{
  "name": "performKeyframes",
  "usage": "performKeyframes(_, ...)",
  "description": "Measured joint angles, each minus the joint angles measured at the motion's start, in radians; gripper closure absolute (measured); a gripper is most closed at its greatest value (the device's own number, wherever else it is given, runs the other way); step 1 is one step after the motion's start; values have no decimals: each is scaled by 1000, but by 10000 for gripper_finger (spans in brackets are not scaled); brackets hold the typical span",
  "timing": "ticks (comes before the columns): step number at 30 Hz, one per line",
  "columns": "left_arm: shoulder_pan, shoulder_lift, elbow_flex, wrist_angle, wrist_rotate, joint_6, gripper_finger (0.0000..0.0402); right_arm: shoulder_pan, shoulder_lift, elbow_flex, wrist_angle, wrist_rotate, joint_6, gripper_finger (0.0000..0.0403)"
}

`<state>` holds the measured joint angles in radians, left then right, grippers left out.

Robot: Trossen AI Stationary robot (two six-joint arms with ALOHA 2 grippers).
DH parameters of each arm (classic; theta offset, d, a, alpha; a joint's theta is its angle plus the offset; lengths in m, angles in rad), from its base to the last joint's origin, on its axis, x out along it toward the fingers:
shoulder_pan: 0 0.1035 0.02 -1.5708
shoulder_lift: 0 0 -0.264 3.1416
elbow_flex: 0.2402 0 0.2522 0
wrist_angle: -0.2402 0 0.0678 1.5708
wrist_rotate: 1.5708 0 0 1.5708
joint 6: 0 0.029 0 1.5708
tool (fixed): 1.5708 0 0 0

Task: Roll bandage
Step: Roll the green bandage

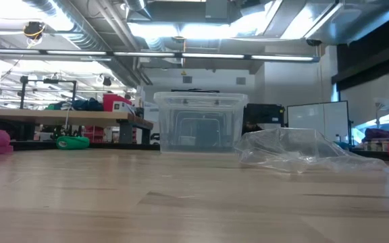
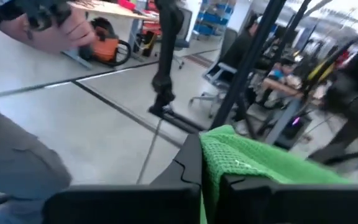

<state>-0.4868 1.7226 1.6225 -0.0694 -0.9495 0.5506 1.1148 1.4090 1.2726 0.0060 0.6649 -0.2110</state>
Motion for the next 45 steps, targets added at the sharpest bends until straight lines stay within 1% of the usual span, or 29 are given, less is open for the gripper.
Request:
performKeyframes(3, -18, 0, -52, 13, 34, -87, 391, 15, 1, 60, -21, 49, -85, 400)
performKeyframes(7, -39, 14, -105, 37, 79, -179, 391, 13, 1, 135, -18, 87, -193, 399)
performKeyframes(9, -44, 32, -125, 66, 88, -195, 391, 8, 1, 164, -17, 108, -233, 399)
performKeyframes(11, -50, 60, -132, 81, 105, -211, 391, -11, 1, 189, -16, 154, -270, 399)
performKeyframes(15, -59, 100, -133, 98, 179, -256, 391, -50, -3, 226, -14, 225, -296, 399)
performKeyframes(19, -69, 136, -133, 140, 255, -299, 391, -108, -12, 253, -16, 273, -304, 398)
performKeyframes(23, -86, 163, -133, 204, 329, -309, 391, -171, -33, 257, -19, 307, -323, 398)
performKeyframes(27, -120, 173, -133, 242, 357, -329, 391, -241, -77, 257, -67, 328, -321, 398)
performKeyframes(29, -138, 173, -133, 300, 360, -349, 391, -281, -99, 257, -111, 327, -304, 398)
performKeyframes(31, -150, 173, -132, 378, 387, -355, 391, -326, -120, 257, -164, 314, -268, 398)
performKeyframes(33, -165, 172, -132, 413, 409, -347, 391, -378, -140, 258, -229, 272, -212, 398)
performKeyframes(36, -185, 174, -113, 396, 411, -344, 391, -461, -158, 258, -344, 188, -100, 398)
performKeyframes(40, -202, 173, -82, 375, 412, -343, 391, -574, -159, 253, -500, 49, 53, 398)
performKeyframes(42, -213, 174, -54, 351, 412, -322, 391, -625, -159, 227, -533, -21, 107, 398)
performKeyframes(45, -231, 174, 4, 320, 413, -270, 391, -672, -159, 161, -531, -92, 165, 398)
